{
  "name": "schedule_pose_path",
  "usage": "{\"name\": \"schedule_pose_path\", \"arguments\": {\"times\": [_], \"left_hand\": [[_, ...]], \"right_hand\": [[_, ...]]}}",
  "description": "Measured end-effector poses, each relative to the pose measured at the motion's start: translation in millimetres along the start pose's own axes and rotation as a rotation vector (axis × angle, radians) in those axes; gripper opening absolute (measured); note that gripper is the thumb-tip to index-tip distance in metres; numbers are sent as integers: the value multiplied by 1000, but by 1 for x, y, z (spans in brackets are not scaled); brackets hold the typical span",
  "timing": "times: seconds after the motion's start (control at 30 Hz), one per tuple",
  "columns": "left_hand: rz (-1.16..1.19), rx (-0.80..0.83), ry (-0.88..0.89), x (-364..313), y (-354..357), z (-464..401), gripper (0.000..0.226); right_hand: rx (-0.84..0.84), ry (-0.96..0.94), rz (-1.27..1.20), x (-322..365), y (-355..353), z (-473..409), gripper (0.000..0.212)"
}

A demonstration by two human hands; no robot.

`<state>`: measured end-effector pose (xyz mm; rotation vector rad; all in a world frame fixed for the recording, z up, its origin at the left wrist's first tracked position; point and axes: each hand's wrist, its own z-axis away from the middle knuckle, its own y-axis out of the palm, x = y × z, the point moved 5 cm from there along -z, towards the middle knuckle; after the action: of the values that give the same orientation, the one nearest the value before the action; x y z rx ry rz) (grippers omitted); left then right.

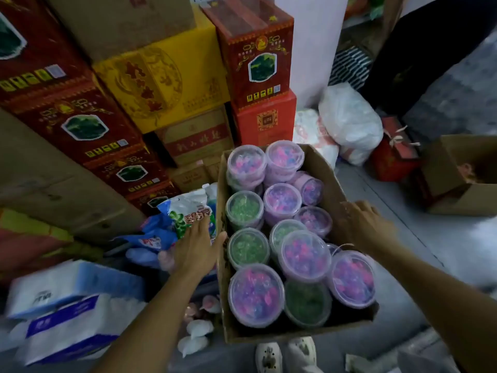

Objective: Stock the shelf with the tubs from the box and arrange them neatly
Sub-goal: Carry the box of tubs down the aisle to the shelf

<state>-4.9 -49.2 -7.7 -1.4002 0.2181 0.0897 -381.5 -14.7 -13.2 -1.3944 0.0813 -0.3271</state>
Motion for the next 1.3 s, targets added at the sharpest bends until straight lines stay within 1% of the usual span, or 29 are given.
{"name": "schedule_pose_path", "arguments": {"times": [0.1, 0.13, 0.2, 0.27, 0.33, 0.43, 0.5, 0.67, 0.77, 0.9, 1.07, 1.17, 1.3], "left_hand": [[61, 50, -135, 13, 23, -22, 67], [74, 82, -184, 16, 31, -26, 68], [103, 121, -254, 13, 48, -36, 74], [110, 145, -272, 8, 61, -45, 77], [97, 146, -249, 4, 72, -54, 73], [20, 76, -255, 1, 70, -65, 61], [-41, 43, -242, 1, 65, -69, 57], [31, 79, -169, 11, 68, -75, 44], [90, 81, -181, 14, 70, -77, 43], [148, 36, -176, 15, 68, -72, 41], [137, 43, -184, 18, 62, -63, 49], [140, 43, -130, 19, 56, -56, 49], [158, 84, -85, 28, 46, -41, 50]], "right_hand": [[62, 111, -102, -14, 20, -28, 41], [108, 152, -126, -19, 29, -35, 41], [179, 207, -184, -27, 45, -51, 46], [240, 236, -282, -33, 58, -62, 55], [260, 222, -340, -36, 69, -71, 58], [232, 163, -345, -38, 74, -78, 46], [216, 137, -327, -39, 76, -82, 44], [184, 118, -299, -45, 77, -90, 29], [175, 105, -302, -43, 74, -90, 27], [128, 117, -331, -40, 67, -80, 26], [90, 135, -355, -38, 60, -59, 22], [74, 165, -365, -37, 56, -37, 25], [20, 206, -378, -31, 46, 4, 33]]}}
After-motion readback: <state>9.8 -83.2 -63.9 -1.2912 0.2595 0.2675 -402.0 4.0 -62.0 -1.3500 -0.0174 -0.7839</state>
